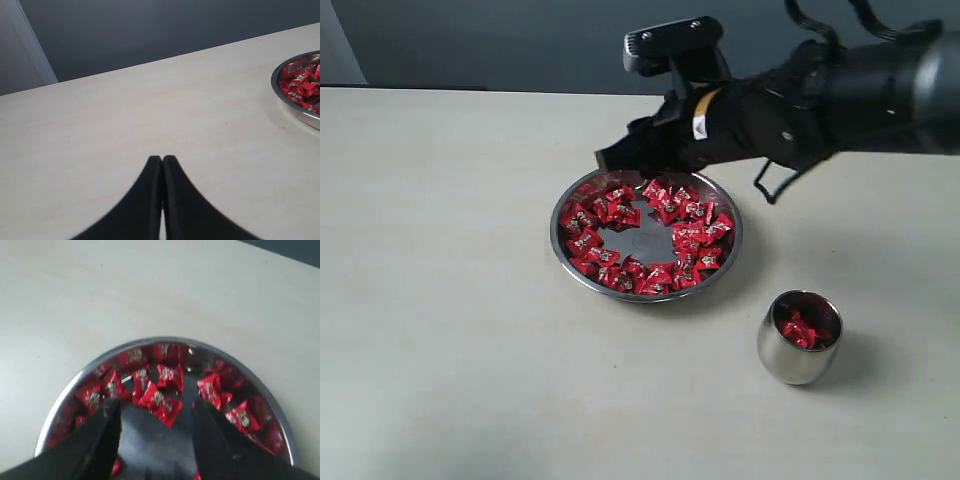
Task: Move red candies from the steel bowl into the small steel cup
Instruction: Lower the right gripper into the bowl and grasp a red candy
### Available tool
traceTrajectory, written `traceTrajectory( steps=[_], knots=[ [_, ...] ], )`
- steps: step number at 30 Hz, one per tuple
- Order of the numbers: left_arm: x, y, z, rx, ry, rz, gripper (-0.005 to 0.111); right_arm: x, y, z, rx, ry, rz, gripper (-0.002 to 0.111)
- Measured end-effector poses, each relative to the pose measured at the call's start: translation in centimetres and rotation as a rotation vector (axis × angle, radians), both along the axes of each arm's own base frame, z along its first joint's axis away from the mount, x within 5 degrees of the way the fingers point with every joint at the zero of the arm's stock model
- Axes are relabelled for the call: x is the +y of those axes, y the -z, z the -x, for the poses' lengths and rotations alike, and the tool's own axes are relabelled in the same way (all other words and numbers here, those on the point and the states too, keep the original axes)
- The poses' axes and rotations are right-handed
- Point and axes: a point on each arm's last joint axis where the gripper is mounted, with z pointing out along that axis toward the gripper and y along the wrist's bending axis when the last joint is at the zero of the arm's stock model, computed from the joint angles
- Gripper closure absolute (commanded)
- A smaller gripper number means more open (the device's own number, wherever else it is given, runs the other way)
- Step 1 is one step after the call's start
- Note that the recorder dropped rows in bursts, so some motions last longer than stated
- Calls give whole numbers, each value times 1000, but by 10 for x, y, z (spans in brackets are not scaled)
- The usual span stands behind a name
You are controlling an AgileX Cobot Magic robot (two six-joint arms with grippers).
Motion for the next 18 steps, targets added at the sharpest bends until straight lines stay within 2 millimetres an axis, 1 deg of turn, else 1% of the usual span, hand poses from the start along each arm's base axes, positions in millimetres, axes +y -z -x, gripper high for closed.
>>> traceTrajectory(
  steps=[3,4,8,10,14,18],
  knots=[
    [0,0,0,0,0,0,106,16,12,-23,21,7,33,64],
    [0,0,0,0,0,0,106,19,11,-29,23,12,41,64],
    [0,0,0,0,0,0,106,31,35,-50,83,16,125,64],
    [0,0,0,0,0,0,106,35,50,-55,114,18,149,64],
    [0,0,0,0,0,0,106,41,74,-61,170,21,154,64],
    [0,0,0,0,0,0,106,47,93,-64,214,14,146,64]
  ],
)
